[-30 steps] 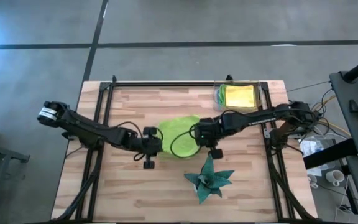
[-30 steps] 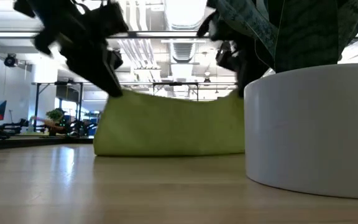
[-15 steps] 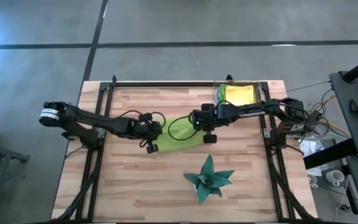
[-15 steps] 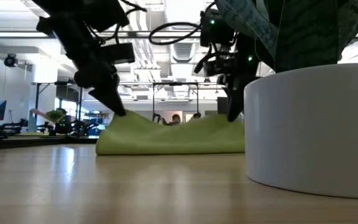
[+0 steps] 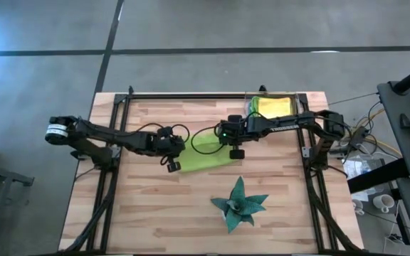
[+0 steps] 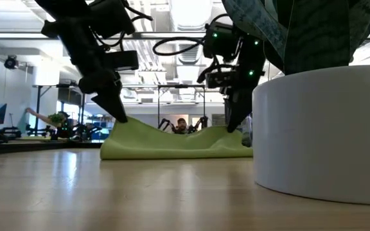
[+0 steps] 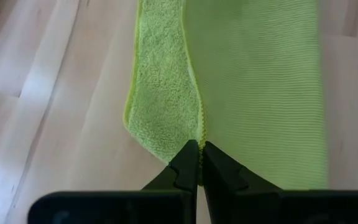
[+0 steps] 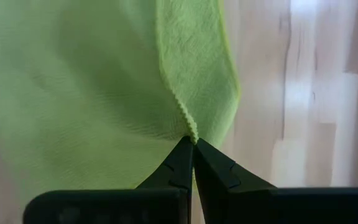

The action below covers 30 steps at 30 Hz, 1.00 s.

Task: Fold microfiber towels
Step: Fold the light green microfiber cloth

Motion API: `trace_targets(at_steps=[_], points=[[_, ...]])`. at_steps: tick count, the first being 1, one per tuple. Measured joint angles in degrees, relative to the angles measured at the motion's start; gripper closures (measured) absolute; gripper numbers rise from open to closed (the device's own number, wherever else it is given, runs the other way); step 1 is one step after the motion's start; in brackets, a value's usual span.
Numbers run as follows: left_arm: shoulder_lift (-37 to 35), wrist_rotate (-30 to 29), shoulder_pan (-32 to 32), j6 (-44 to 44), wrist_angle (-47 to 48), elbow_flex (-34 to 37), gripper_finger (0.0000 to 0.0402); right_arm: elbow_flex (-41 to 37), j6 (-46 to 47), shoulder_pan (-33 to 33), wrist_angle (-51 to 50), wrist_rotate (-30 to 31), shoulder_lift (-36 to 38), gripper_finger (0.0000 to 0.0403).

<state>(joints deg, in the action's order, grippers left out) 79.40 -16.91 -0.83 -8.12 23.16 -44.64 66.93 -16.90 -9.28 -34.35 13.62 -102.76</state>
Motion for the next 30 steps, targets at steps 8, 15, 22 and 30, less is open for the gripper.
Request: trace_targets(at_steps=[8, 15, 22, 30], points=[[0.0, 0.1, -1.1, 0.0, 0.3, 0.0, 0.0402, -0.1, -0.5, -0.9, -0.3, -0.1, -0.9, 0.0394], [0.0, 0.3, -2.7, 2.1, 0.2, -0.9, 0.0401, 3.0, -2.3, -0.9, -4.7, 0.0, -0.9, 0.0394], [1.0, 2.0, -6.3, 4.4, -0.1, -1.1, 0.0402, 4.7, -2.9, -3.1, -5.3, -0.1, -1.9, 0.0394], [6.4, 3.2, -6.7, 5.9, -0.5, -1.4, 0.0402, 4.5, -3.7, -4.9, -5.3, -0.1, -4.9, 0.0394]])
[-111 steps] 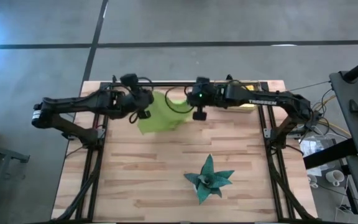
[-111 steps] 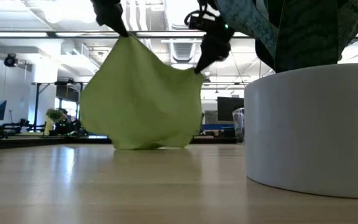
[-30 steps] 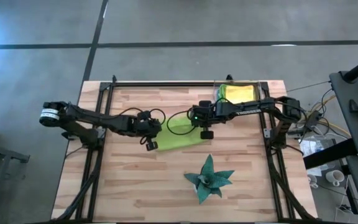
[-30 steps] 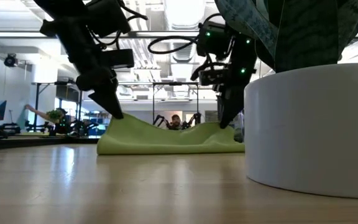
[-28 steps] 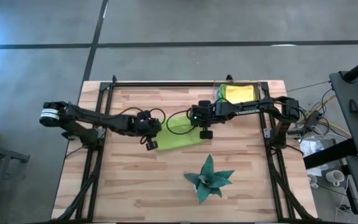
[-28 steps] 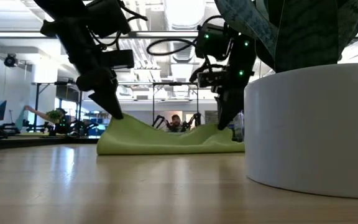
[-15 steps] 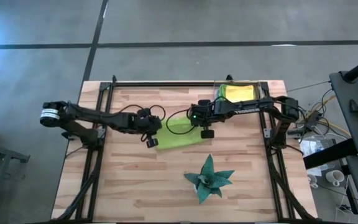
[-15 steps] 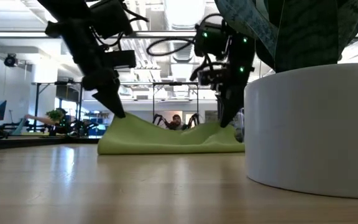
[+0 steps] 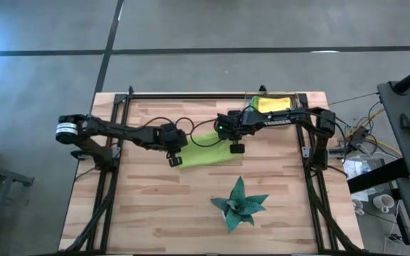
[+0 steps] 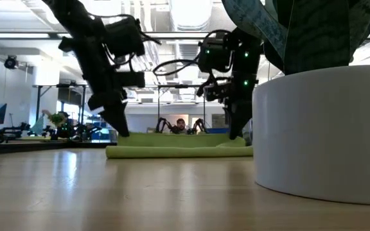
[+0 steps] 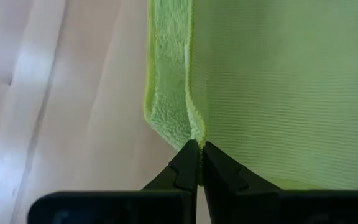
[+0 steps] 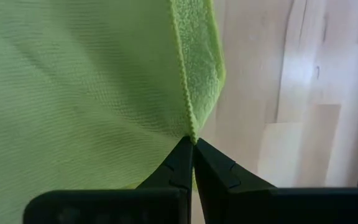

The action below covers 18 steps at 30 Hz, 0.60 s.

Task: Fold microfiber towels
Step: Fold the light green microfiber cloth

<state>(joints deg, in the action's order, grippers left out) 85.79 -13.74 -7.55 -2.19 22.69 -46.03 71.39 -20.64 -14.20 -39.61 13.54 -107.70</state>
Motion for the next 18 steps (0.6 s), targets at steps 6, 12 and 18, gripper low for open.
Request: trace_targets(at_steps=[6, 12, 18], points=[[2.2, -4.3, 0.0, 0.0, -0.1, -0.8, 0.0401, 0.5, 0.8, -0.1, 1.1, 0.1, -0.5, 0.0365], [-1.5, -4.8, 0.0, 1.0, 1.9, -1.4, 0.0356, 2.9, 1.0, 0.2, -0.3, 1.6, 0.5, 0.0284], [-10.2, -8.1, 0.2, -2.5, 9.0, -1.8, 0.0285, 4.0, 3.4, 1.4, -1.0, 1.5, 3.7, 0.0225]])
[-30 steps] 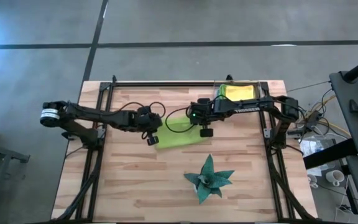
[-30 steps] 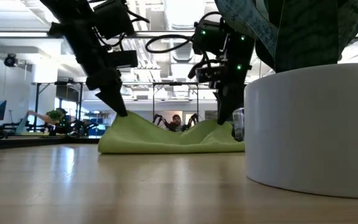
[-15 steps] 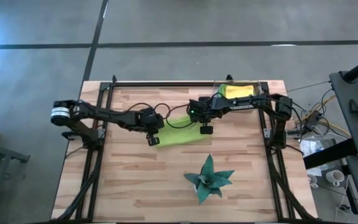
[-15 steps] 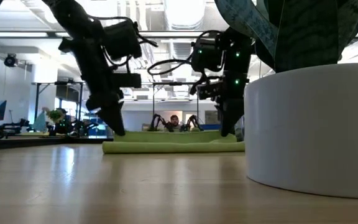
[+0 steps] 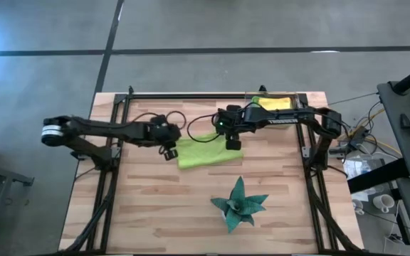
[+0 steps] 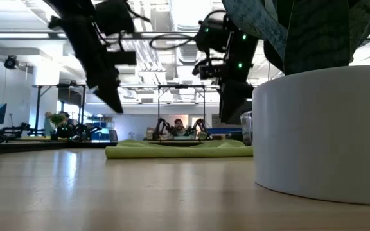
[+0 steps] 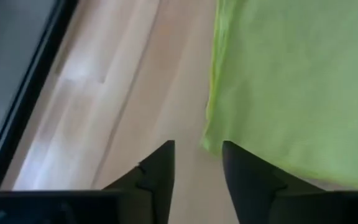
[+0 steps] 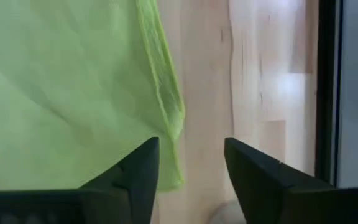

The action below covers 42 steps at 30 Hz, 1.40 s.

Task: Fold microfiber towels
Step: Fold the light green microfiber cloth

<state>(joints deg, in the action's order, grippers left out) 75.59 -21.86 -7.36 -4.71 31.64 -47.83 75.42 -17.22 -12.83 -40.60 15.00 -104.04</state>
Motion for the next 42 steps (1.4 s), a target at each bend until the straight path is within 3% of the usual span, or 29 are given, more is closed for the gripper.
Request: trace_targets(at_steps=[3, 6, 12, 15, 19, 23, 27, 31, 36, 39, 42], points=[[-3.4, 3.4, 0.4, -1.4, -2.8, 1.8, 0.0271, -0.7, 3.3, 1.1, -0.1, -4.2, 0.8, 0.0209], [-3.6, 8.7, 1.4, -1.4, -11.8, 5.5, 0.0268, -2.5, 6.7, 2.4, 1.7, -10.3, 0.8, 0.0203], [5.1, 7.2, 1.8, -5.5, -30.0, 11.4, 0.0268, -7.4, 9.4, 5.9, 7.0, -11.1, -0.6, 0.0202], [10.7, 8.4, 1.9, -5.4, -30.4, 11.2, 0.0268, -8.8, 10.5, 7.3, 7.2, -11.1, -1.4, 0.0202], [16.0, 16.1, 2.6, -6.1, -30.7, 9.8, 0.0268, -10.6, 8.3, 7.7, 6.7, -10.3, -1.8, 0.0202], [18.0, 25.4, 6.4, -9.9, -31.5, 7.7, 0.0268, -12.9, 1.7, 3.9, 11.8, -3.5, -2.1, 0.0202], [18.0, 26.9, 11.5, -11.7, -29.5, 4.5, 0.0268, -13.0, -3.8, -0.6, 19.3, -1.1, -2.9, 0.0202], [14.9, 24.0, 13.6, -11.9, -23.1, -0.2, 0.0268, -9.1, -6.6, -1.9, 18.9, -0.6, -2.1, 0.0202], [9.7, 7.5, 13.4, -16.2, -12.0, -1.8, 0.0268, -5.5, -5.5, -0.8, 13.9, -0.3, 0.1, 0.0202], [8.2, 0.6, 12.8, -18.5, -13.0, -0.9, 0.0268, -5.7, -1.9, 0.3, 12.7, -3.0, 0.5, 0.0202], [9.1, -0.1, 11.0, -20.1, -17.8, -0.5, 0.0268, -6.8, 1.2, 1.7, 13.0, -7.2, 0.5, 0.0202]])
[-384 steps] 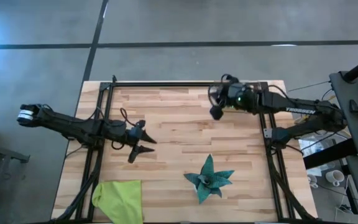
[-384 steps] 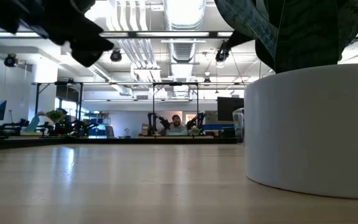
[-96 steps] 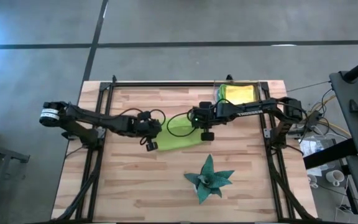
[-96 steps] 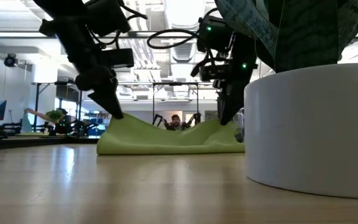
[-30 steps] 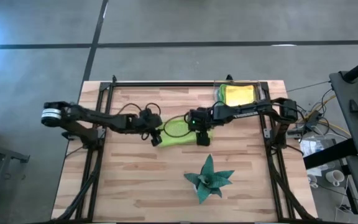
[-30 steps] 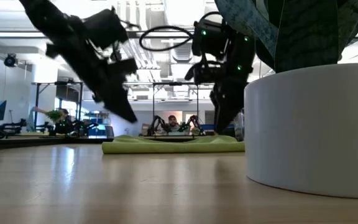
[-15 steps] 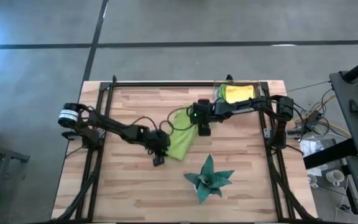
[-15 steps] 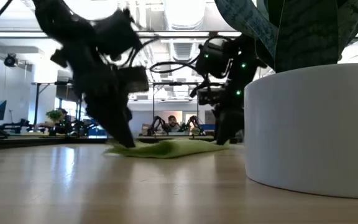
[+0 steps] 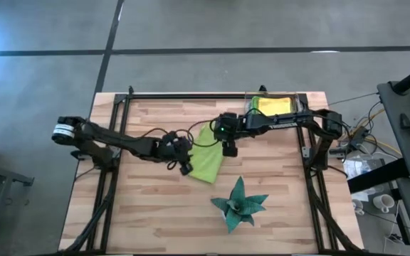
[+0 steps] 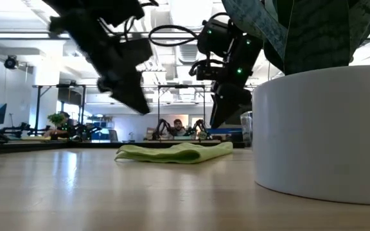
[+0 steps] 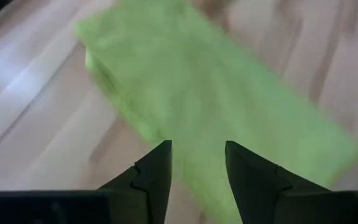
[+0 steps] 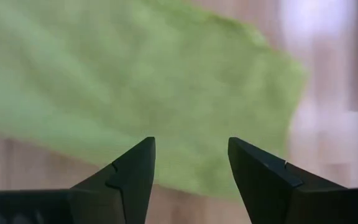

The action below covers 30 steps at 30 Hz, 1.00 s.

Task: Fold microfiber towels
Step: Fold the light green microfiber cloth

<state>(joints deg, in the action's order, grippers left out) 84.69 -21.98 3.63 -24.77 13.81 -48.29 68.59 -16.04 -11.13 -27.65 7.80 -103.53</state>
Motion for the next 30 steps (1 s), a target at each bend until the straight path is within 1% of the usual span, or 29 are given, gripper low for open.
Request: trace_targets(at_steps=[1, 3, 6, 8, 11, 13, 17, 23, 26, 30], points=[[0.5, 0.0, -0.9, -1.4, -2.5, -0.2, 0.0268, -0.4, 0.6, 0.6, -0.2, -0.3, 0.0, 0.0202], [2.0, 1.0, -3.7, -6.7, -3.3, -0.5, 0.0268, -0.7, 1.0, 1.7, 0.0, -0.3, -0.2, 0.0202], [5.3, 4.6, -8.7, -16.6, -3.6, -1.5, 0.0268, -1.1, 1.8, 2.9, -0.1, -0.3, -0.2, 0.0202], [7.6, 7.3, -12.0, -19.8, -3.6, -2.2, 0.0268, -1.1, 2.4, 3.3, 0.0, -0.2, -0.2, 0.0202], [10.6, 11.2, -15.2, -20.9, -6.4, -3.1, 0.0268, -1.1, 2.6, 3.6, -0.4, -0.2, -0.1, 0.0202], [12.5, 12.8, -16.0, -21.3, -10.5, -3.8, 0.0268, -1.0, 2.6, 3.7, -1.5, -0.2, -0.1, 0.0202], [16.1, 13.1, -16.1, -20.7, -11.6, -5.9, 0.0268, -0.8, 2.6, 3.7, -3.2, -0.2, 0.3, 0.0202], [21.2, 12.5, -16.9, -19.7, -10.5, -10.5, 0.0268, -0.8, 3.1, 3.7, -3.3, -0.2, 0.4, 0.0202], [22.1, 12.4, -17.4, -18.8, -9.4, -11.9, 0.0268, -0.9, 4.1, 3.8, -3.7, -0.2, 0.4, 0.0202], [21.4, 12.0, -17.5, -18.3, -9.4, -12.1, 0.0268, -1.1, 4.1, 3.8, -4.9, -0.2, 0.4, 0.0202]])
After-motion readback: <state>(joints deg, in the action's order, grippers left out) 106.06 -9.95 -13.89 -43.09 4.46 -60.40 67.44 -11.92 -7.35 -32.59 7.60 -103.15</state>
